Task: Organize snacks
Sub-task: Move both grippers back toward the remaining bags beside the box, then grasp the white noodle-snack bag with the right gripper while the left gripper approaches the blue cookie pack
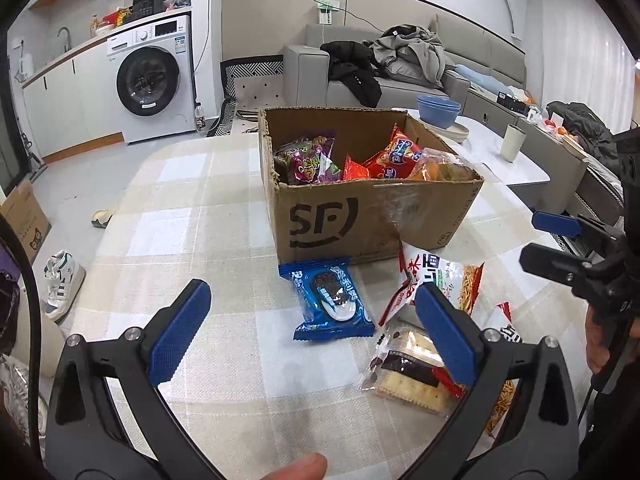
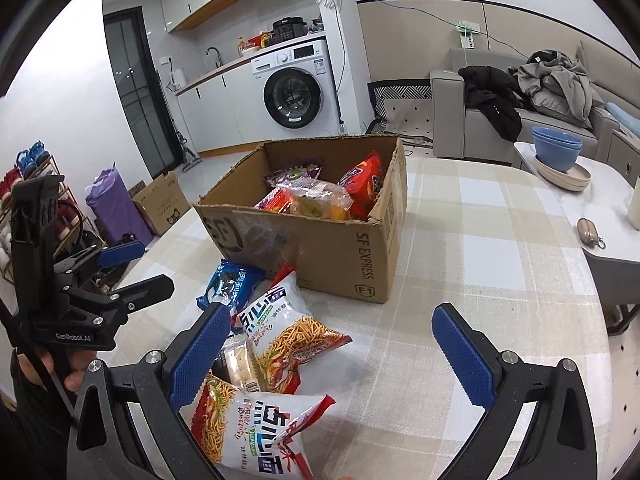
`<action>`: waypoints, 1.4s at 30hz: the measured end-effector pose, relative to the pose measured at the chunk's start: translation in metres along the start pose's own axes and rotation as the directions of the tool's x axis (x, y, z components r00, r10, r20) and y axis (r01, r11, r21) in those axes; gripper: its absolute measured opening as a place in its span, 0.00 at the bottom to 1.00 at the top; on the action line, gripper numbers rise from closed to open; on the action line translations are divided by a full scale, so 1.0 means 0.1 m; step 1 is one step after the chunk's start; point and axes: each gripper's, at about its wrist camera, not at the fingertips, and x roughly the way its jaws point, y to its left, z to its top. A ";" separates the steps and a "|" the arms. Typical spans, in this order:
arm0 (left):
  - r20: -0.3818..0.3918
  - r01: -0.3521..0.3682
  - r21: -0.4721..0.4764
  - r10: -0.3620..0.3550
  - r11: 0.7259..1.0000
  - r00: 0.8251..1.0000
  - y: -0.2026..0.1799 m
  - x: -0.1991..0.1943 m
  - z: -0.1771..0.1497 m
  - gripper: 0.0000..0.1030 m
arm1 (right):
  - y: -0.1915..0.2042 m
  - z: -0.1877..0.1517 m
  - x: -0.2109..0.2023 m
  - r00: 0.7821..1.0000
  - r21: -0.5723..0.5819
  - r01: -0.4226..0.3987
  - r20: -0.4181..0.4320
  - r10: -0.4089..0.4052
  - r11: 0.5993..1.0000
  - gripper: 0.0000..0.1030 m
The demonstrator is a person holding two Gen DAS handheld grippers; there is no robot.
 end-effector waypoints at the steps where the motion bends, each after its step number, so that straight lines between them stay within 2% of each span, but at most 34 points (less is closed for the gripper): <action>1: -0.003 0.000 0.005 0.000 1.000 1.000 0.00 0.01 -0.01 0.99 | 0.01 -0.01 0.04 1.000 -0.003 0.001 -0.011 -0.001 1.000 1.00; 13: -0.035 -0.031 0.001 0.031 1.000 0.999 0.06 0.14 -0.02 0.99 | 0.08 -0.10 0.36 0.995 -0.015 -0.014 -0.099 0.013 1.000 1.00; 24: -0.064 -0.040 0.001 0.039 0.999 0.997 0.07 0.31 -0.05 0.99 | 0.17 -0.13 0.57 0.989 -0.037 -0.024 -0.145 0.018 0.999 1.00; 34: -0.078 -0.050 -0.014 0.049 0.999 0.996 0.13 0.42 -0.06 0.99 | 0.34 -0.16 0.84 0.974 -0.073 -0.012 -0.227 -0.005 0.997 1.00; 42: -0.083 -0.055 -0.017 0.054 0.998 0.995 0.13 0.48 -0.07 0.99 | 0.32 -0.12 1.01 0.963 -0.026 0.019 -0.267 -0.025 0.999 1.00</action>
